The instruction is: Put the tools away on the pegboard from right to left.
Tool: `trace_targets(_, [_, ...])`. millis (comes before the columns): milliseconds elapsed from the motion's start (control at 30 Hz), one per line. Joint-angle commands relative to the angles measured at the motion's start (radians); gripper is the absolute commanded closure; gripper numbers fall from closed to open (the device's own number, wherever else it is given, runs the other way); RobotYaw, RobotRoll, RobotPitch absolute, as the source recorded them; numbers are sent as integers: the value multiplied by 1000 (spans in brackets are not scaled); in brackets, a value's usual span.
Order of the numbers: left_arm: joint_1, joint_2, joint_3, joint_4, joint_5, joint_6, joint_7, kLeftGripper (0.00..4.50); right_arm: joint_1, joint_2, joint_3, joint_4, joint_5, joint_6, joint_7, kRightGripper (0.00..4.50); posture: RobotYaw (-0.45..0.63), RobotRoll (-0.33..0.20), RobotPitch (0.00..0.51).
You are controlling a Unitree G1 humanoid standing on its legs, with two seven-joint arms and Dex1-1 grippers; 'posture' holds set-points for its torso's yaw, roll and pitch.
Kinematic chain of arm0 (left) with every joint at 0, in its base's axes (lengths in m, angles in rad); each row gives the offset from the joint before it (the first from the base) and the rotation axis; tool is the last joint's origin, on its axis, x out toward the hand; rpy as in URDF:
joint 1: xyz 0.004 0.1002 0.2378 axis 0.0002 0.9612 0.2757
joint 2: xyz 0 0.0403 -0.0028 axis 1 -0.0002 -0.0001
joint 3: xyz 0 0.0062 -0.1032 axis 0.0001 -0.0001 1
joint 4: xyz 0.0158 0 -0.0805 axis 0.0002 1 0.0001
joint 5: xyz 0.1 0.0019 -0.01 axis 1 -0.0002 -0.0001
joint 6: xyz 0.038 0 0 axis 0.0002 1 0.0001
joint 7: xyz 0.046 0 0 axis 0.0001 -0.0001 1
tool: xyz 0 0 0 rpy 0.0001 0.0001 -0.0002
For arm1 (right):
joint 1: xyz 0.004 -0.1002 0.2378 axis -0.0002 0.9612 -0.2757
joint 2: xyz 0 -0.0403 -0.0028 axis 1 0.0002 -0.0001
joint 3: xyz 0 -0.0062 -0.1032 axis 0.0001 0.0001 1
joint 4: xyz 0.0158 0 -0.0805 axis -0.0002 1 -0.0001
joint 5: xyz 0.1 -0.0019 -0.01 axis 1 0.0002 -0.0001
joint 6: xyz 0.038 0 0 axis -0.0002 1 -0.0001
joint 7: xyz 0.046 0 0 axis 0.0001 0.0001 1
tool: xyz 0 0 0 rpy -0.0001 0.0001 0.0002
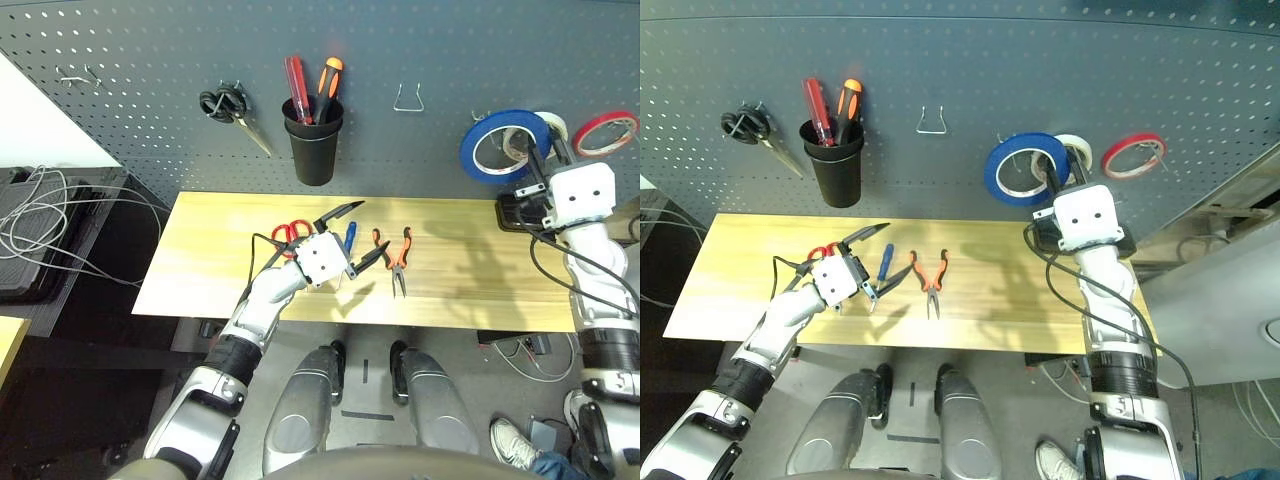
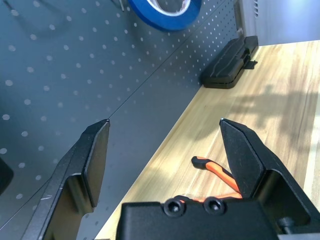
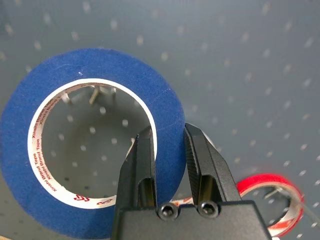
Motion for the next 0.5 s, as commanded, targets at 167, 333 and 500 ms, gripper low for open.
trace_targets(167, [10, 1, -7, -3, 11, 23, 0, 0, 2, 36, 32, 40, 34, -11, 20, 2445, 24, 0, 232])
trace_targets(333, [15, 6, -13, -23, 7, 40, -15, 0, 127, 35, 41, -44, 89, -3, 105, 648, 21, 0, 248])
trace_targets(500, [27, 0, -34, -27, 6, 169, -58, 0, 226, 32, 43, -69, 121, 39, 166, 27, 6, 0, 257])
